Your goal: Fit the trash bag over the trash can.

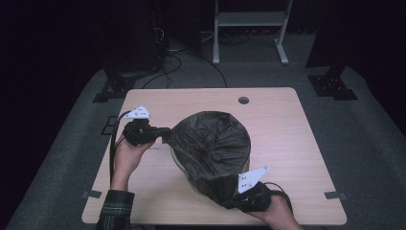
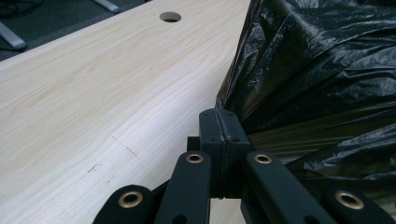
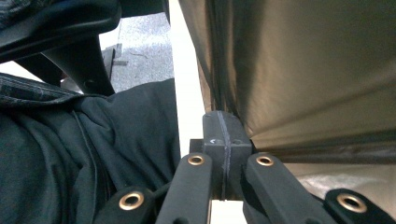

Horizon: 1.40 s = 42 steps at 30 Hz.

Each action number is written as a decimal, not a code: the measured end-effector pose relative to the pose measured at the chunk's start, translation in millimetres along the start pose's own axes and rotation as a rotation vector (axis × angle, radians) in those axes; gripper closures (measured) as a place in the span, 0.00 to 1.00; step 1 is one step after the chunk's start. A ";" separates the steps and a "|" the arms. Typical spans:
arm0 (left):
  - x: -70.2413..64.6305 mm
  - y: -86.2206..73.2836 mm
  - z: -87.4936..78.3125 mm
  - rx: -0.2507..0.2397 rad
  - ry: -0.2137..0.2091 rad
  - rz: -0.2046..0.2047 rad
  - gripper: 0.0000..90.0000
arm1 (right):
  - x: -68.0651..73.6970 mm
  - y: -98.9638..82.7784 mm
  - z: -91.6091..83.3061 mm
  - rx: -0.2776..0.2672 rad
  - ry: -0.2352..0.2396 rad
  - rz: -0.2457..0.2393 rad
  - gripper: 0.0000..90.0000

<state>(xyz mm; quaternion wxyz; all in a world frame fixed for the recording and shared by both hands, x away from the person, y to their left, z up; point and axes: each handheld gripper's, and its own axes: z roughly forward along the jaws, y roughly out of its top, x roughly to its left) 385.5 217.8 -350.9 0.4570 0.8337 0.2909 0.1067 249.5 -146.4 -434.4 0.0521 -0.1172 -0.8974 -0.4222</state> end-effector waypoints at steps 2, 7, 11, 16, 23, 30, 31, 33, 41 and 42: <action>1.0 -0.6 0.4 0.015 0.017 -0.002 1.00 | 1.3 0.2 4.4 0.012 -0.001 -0.003 1.00; 0.8 -2.1 7.0 0.055 0.055 0.007 1.00 | -0.5 -0.3 8.7 0.030 -0.019 -0.006 1.00; -0.6 -4.8 19.1 0.112 0.073 0.029 1.00 | -7.6 -8.0 7.5 0.075 -0.074 0.024 1.00; 0.3 -12.7 31.3 0.110 0.048 0.011 1.00 | -15.9 -20.3 2.4 0.093 -0.096 0.073 1.00; -0.3 -16.6 45.5 0.153 0.069 0.035 1.00 | -27.1 -37.6 -11.2 0.119 -0.167 0.120 1.00; 0.3 -19.1 48.0 0.139 0.053 0.024 1.00 | -30.7 -42.7 -21.6 0.081 -0.187 0.123 0.88; 0.1 -20.1 46.7 0.132 0.048 0.021 1.00 | -30.0 -41.5 -26.1 0.066 -0.180 0.123 0.88; 1.1 -21.8 44.4 0.123 0.044 0.017 1.00 | -27.6 -37.6 -40.9 0.020 -0.207 0.113 0.87; 0.8 -21.0 37.7 0.097 0.038 0.013 1.00 | -34.3 -13.1 -115.9 -0.162 -0.388 0.135 0.81; 0.7 -20.5 37.1 0.095 0.040 0.011 1.00 | -34.4 -7.2 -122.1 -0.178 -0.404 0.132 0.81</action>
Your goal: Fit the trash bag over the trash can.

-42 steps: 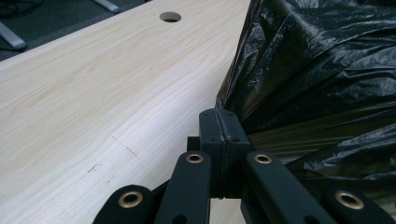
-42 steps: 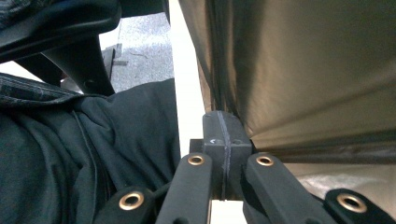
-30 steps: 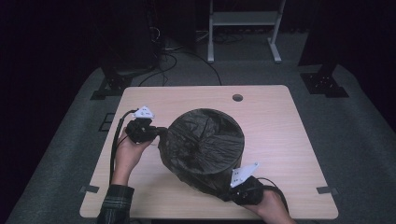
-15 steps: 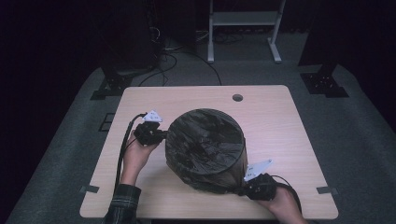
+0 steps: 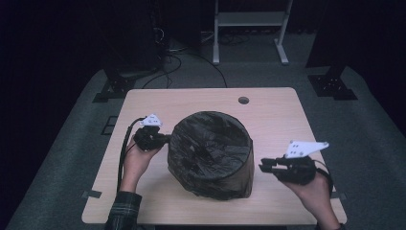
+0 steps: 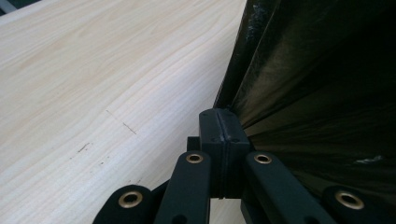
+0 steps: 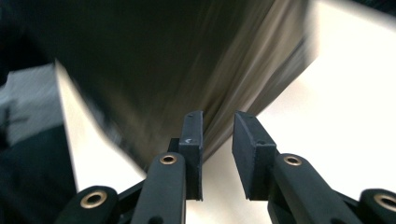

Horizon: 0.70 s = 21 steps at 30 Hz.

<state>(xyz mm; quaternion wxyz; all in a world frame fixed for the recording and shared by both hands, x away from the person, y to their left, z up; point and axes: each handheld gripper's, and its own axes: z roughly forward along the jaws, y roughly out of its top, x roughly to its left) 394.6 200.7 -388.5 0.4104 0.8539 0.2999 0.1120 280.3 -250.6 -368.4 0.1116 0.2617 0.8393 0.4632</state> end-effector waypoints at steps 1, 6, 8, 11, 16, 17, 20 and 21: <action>0.2 0.3 -0.4 -0.003 0.000 -0.001 1.00 | -1.8 10.1 -6.1 -0.022 -0.025 -0.005 0.81; 0.2 0.9 -0.2 -0.003 -0.002 0.002 1.00 | -14.2 63.9 -17.6 -0.103 -0.059 -0.013 0.73; -0.2 0.9 0.6 -0.003 -0.003 0.003 1.00 | -20.5 81.3 -10.8 -0.117 -0.044 -0.013 0.71; -0.3 0.9 1.0 -0.002 -0.004 0.006 1.00 | -28.2 98.7 6.8 -0.117 -0.007 0.007 0.65; -0.5 0.5 0.7 -0.013 -0.006 0.004 1.00 | -42.5 111.0 48.1 -0.054 -0.032 0.037 0.62; -0.5 0.3 0.4 -0.014 -0.003 0.002 1.00 | -44.8 110.9 53.5 -0.047 -0.029 0.038 0.68; 1.4 -0.4 0.7 -0.015 0.005 0.002 1.00 | -50.0 108.9 59.2 -0.074 -0.006 0.050 0.87; 2.0 -0.7 1.2 -0.015 0.007 0.001 1.00 | -49.9 108.9 58.9 -0.088 -0.013 0.049 0.89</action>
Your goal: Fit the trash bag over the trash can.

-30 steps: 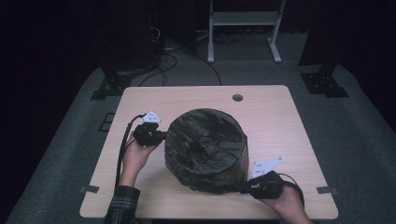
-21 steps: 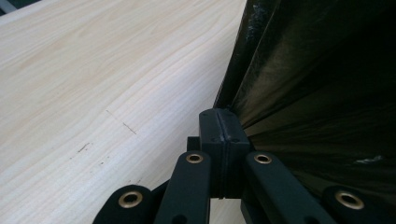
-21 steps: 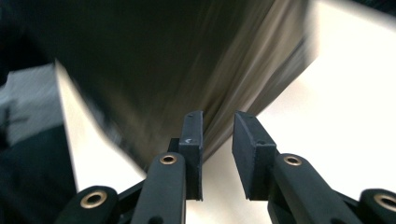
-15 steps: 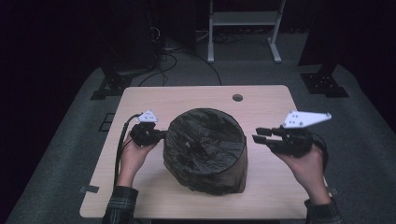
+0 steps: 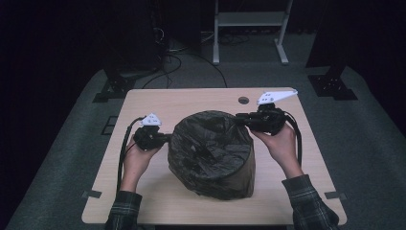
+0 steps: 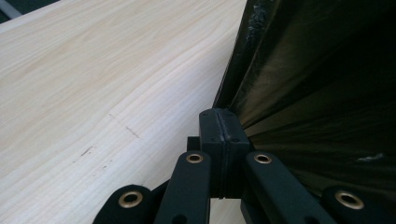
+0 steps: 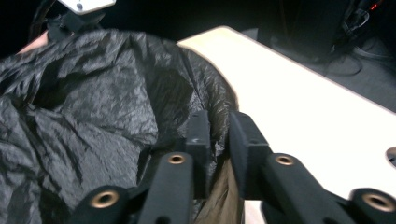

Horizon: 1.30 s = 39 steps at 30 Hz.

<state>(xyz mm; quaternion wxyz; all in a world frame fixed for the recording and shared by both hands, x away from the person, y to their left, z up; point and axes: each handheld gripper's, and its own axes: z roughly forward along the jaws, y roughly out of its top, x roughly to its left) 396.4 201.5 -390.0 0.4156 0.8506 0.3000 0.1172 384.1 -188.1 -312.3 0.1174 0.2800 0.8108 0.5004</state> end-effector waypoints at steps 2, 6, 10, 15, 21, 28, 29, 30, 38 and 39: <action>1.3 -0.9 2.0 -0.001 0.002 -0.002 1.00 | -0.7 0.4 -1.1 -0.024 -0.007 0.004 0.93; 1.3 -3.0 8.9 0.005 -0.002 -0.005 1.00 | -6.7 -0.8 -2.5 -0.037 -0.042 0.007 1.00; 1.7 -6.6 18.6 0.054 0.012 0.002 1.00 | -17.1 -12.2 7.8 0.008 -0.096 0.012 1.00; 4.6 -16.1 27.7 0.075 0.004 -0.017 1.00 | -31.9 -33.3 19.4 0.043 -0.119 0.052 1.00; 4.1 -24.8 36.8 0.104 -0.001 -0.019 1.00 | -41.5 -61.5 32.6 0.097 -0.132 0.082 1.00; 3.8 -21.1 24.0 0.049 -0.003 -0.023 0.91 | -43.3 -63.3 21.9 0.021 -0.146 0.094 0.78; 3.8 -20.6 20.2 0.038 0.002 -0.023 0.87 | -43.2 -61.5 18.2 0.006 -0.159 0.094 0.74; 3.9 -20.3 16.0 0.035 0.004 -0.023 0.82 | -43.4 -59.9 14.3 -0.009 -0.152 0.093 0.69; -8.0 -30.5 -20.3 -0.006 0.042 -0.031 0.52 | -33.4 -44.1 -17.2 -0.099 -0.153 0.069 0.40; -10.0 -32.2 -23.2 -0.007 0.049 -0.033 0.49 | -31.7 -42.1 -20.9 -0.114 -0.145 0.068 0.37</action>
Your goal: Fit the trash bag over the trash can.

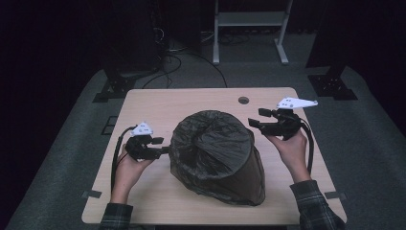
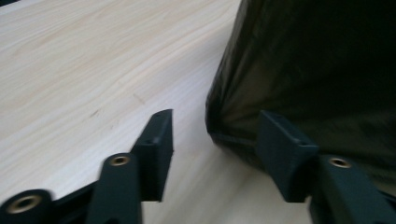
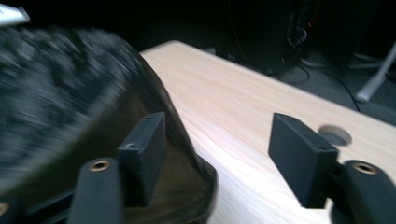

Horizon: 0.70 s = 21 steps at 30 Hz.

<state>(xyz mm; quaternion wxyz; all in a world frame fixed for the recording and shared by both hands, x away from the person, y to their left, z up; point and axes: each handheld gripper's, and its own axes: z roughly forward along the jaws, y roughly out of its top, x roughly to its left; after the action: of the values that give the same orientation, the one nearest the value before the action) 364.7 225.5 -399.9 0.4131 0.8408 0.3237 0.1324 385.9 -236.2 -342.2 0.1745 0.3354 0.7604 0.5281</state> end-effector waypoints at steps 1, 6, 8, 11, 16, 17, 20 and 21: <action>-2.2 -2.7 -4.1 0.000 0.003 -0.001 0.45 | 1.1 1.9 -2.5 -0.009 0.008 -0.002 0.33; -16.0 -23.6 -19.0 0.009 -0.004 -0.007 0.30 | 13.7 15.8 -11.9 -0.002 0.084 -0.010 0.14; -21.6 -32.0 -22.6 0.010 0.007 -0.010 0.25 | 20.3 21.1 -13.4 0.016 0.120 -0.014 0.11; -29.2 -43.7 -25.5 0.002 0.006 -0.011 0.18 | 32.2 28.7 -16.1 0.022 0.140 -0.041 0.11; -41.3 -65.7 -18.7 0.047 0.017 0.008 0.01 | 50.6 42.1 -18.1 0.003 0.186 -0.090 0.11; -42.8 -68.6 -17.5 0.053 0.017 0.018 0.01 | 54.6 44.6 -17.5 0.004 0.196 -0.103 0.11; -44.5 -79.2 -12.8 0.087 0.024 0.048 0.00 | 65.6 49.4 -13.3 0.011 0.224 -0.134 0.11; -44.2 -81.0 -11.9 0.090 0.028 0.053 0.00 | 71.3 51.2 -9.0 0.026 0.236 -0.155 0.11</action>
<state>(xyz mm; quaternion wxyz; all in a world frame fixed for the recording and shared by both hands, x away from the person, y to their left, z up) 290.2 240.2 -453.7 0.3667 0.8650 0.3125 0.1404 346.1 -181.8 -285.4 0.1201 0.2135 0.8061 0.5388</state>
